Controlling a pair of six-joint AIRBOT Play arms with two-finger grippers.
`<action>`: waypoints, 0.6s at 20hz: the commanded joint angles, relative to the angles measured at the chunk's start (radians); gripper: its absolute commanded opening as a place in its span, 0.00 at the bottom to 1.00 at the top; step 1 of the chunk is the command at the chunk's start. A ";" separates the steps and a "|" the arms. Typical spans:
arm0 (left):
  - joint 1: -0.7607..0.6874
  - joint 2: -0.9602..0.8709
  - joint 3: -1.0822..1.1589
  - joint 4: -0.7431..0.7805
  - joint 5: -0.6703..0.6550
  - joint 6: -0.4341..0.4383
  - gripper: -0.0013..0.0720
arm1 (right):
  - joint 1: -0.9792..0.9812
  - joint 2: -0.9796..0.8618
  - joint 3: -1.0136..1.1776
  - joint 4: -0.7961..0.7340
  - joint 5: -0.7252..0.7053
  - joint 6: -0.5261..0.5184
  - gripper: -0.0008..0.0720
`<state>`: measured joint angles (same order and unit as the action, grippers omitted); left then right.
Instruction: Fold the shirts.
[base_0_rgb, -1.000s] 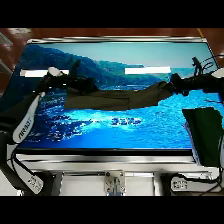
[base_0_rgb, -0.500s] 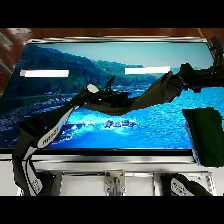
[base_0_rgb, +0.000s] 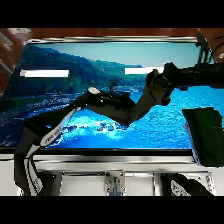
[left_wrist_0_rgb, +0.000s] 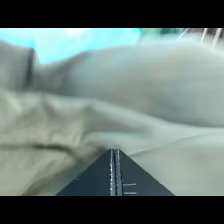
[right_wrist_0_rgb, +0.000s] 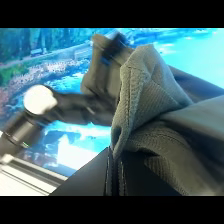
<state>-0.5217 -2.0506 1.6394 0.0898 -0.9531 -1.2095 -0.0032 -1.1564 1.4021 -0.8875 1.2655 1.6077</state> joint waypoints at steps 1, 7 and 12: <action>0.190 0.088 0.001 0.015 -0.022 0.076 0.07 | 0.143 -0.068 0.001 0.000 -0.176 0.026 0.09; 0.604 0.367 0.001 0.111 -0.146 0.076 0.07 | 0.400 -0.355 0.001 0.163 -0.558 -0.021 0.09; 0.723 0.508 0.001 0.304 -0.324 0.076 0.07 | 0.492 -0.597 0.001 0.603 -0.679 -0.206 0.09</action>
<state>0.1284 -1.6192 1.6402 0.2802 -1.1767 -1.1358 0.4305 -1.6279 1.4021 -0.5507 0.6750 1.5166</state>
